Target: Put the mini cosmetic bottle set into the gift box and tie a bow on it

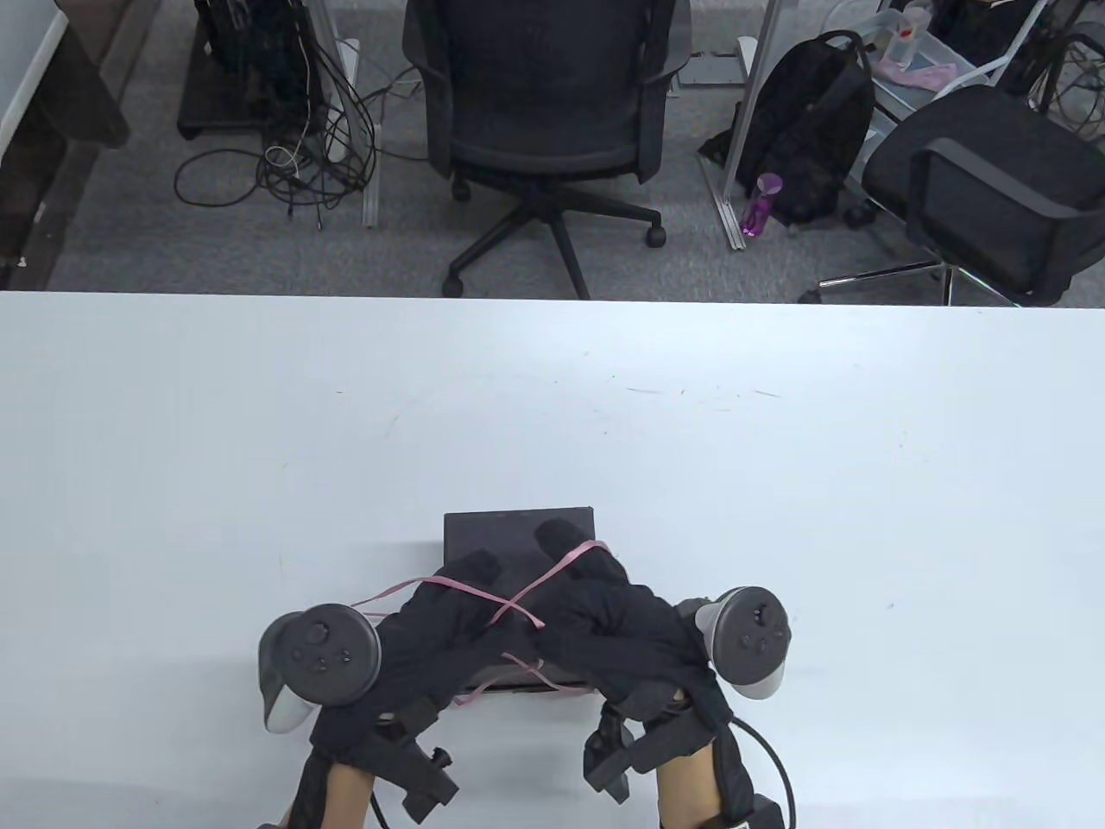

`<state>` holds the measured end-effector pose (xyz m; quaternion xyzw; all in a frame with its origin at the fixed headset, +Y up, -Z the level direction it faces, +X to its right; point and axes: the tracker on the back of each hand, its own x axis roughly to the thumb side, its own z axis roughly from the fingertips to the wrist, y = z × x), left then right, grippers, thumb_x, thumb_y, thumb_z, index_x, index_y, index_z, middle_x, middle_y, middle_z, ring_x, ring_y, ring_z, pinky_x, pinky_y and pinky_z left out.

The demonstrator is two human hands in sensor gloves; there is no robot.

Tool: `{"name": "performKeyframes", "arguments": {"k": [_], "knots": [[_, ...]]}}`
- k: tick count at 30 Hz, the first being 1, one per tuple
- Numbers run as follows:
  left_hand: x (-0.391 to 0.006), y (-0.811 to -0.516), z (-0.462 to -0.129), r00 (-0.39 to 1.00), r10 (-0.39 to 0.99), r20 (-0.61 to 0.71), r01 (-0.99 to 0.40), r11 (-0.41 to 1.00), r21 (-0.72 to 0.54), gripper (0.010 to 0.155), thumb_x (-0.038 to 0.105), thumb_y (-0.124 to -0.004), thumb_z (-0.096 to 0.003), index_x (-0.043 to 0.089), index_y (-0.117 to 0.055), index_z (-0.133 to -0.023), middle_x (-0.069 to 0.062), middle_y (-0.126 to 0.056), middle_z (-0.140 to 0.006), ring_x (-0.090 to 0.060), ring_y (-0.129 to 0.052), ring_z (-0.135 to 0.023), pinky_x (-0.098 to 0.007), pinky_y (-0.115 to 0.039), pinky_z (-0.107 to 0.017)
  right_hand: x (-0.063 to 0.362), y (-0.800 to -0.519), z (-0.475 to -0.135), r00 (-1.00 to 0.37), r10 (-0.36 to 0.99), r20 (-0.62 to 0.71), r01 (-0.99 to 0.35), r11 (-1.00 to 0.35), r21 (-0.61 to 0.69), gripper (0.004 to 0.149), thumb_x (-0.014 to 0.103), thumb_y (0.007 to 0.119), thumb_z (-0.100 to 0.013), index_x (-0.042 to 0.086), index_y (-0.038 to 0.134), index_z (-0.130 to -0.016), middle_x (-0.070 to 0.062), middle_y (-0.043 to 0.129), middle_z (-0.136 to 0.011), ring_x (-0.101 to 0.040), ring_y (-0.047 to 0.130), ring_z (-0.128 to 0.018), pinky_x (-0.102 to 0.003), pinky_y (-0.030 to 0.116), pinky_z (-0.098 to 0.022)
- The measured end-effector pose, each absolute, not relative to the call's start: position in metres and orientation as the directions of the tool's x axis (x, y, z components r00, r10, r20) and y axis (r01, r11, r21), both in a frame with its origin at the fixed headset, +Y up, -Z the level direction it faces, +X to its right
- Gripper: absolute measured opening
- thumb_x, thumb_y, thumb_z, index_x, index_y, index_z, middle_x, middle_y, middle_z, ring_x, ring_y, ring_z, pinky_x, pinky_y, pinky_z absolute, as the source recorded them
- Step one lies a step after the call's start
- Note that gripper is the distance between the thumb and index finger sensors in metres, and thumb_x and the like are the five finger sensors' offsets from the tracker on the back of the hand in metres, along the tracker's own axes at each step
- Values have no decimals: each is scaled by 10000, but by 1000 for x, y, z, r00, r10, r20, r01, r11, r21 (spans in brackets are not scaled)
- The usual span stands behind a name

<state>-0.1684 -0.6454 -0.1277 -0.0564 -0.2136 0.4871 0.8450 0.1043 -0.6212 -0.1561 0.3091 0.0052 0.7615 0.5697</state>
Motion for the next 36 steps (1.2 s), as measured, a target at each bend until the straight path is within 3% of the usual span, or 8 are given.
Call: {"name": "performKeyframes", "arguments": {"k": [5, 9, 12, 16, 21, 26, 31, 36], "knots": [[-214, -636, -126, 577, 795, 190, -739, 607, -293, 408, 393, -746, -604, 140, -804, -919, -196, -678, -1119, -458, -822, -909, -549, -749, -659, 128, -620, -160, -494, 769, 405, -721, -623, 303, 383, 257, 867, -553, -80, 891, -733, -287, 592, -1098, -589, 618, -892, -699, 622, -604], [-246, -648, -130, 657, 754, -8, -739, 642, -204, 399, 373, -747, -610, 148, -780, -938, -242, -704, -1073, -236, -995, -593, -352, -863, -445, 140, -629, -167, -639, 708, 301, -663, -706, 251, 372, 240, 889, -535, -75, 902, -732, -323, 713, -1027, -512, 777, -766, -589, 734, -534], [-262, -656, -131, 575, 813, -90, -816, 563, -128, 386, 322, -729, -623, 150, -714, -968, -243, -719, -1033, -41, -1031, -338, -179, -901, -253, 153, -635, -171, -690, 706, 160, -673, -707, 216, 379, 181, 805, -573, -98, 816, -829, -412, 767, -894, -145, 954, -383, -262, 886, -253], [-270, -662, -130, 422, 897, -131, -903, 428, 21, 385, 231, -701, -623, 79, -660, -974, -282, -698, -1016, -66, -1099, -343, -155, -956, -229, 169, -642, -172, -584, 810, 55, -799, -585, 141, 383, 75, 690, -582, -128, 679, -906, -462, 752, -853, -29, 976, -280, -151, 924, -146], [-271, -651, -120, 597, 790, -140, -716, 604, 349, 384, 197, -685, -613, 68, -635, -971, -298, -665, -1027, -269, -1050, -735, -289, -988, -491, 183, -640, -166, -612, 791, -2, -777, -601, -189, 394, 46, 661, -573, -152, 642, -912, -517, 710, -844, -321, 1008, -593, -400, 1002, -384], [-280, -647, -112, 781, 575, -243, -389, 753, 531, 383, 217, -702, -606, 93, -657, -966, -282, -585, -1087, -347, -872, -937, -411, -844, -666, 192, -632, -163, -862, 505, -54, -445, -802, -399, 386, 39, 676, -557, -123, 672, -907, -504, 484, -998, -493, 707, -872, -644, 634, -601], [-294, -658, -114, 804, 504, -317, -288, 795, 534, 379, 233, -721, -597, 111, -682, -954, -258, -577, -1101, -351, -849, -956, -435, -811, -683, 210, -644, -167, -920, 361, -154, -272, -869, -414, 379, 63, 692, -557, -64, 695, -914, -469, 369, -1053, -511, 583, -928, -683, 512, -621], [-308, -696, -130, 749, 476, -460, -338, 873, 352, 379, 230, -724, -599, 103, -685, -954, -273, -548, -1109, -379, -818, -969, -457, -786, -694, 225, -677, -180, -888, 368, -275, -327, -927, -187, 377, 67, 702, -564, -62, 700, -919, -489, 327, -1056, -554, 541, -928, -717, 496, -619]]}}
